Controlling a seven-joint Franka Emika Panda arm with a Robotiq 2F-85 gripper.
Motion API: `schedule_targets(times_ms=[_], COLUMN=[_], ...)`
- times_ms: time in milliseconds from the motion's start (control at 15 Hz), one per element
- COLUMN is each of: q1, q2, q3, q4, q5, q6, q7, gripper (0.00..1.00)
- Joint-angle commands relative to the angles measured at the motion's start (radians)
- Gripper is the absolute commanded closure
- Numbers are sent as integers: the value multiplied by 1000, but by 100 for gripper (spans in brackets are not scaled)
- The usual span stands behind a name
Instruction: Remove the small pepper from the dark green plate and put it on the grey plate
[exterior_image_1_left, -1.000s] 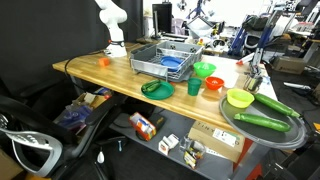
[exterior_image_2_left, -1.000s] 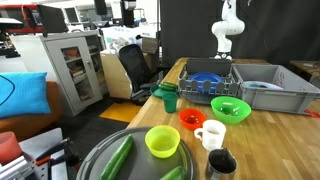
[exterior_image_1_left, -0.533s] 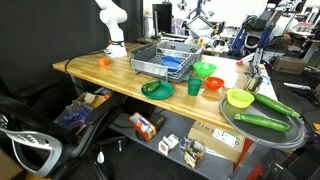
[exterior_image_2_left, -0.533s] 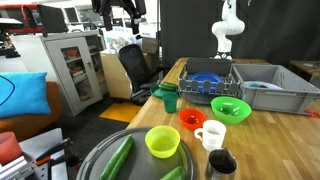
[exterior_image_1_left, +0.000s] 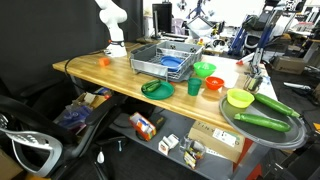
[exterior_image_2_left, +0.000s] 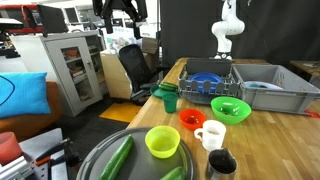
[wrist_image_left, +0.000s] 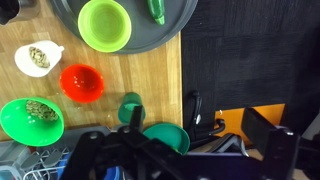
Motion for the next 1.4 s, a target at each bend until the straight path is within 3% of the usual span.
schedule_targets(times_ms=[0, 400, 667, 1000, 1067, 1333], q1=[-22, 28, 52, 15, 19, 7], q2=[1, 174, 365, 598, 552, 603], q3=[20, 129, 182, 265, 265, 278], q4=[2, 181, 334, 536, 468, 529], q5=[9, -121, -89, -18, -56, -45], q6=[-3, 48, 63, 35, 89, 64], q7=[-7, -71, -238, -497, -394, -458], gripper=[0, 0, 0, 0, 0, 0])
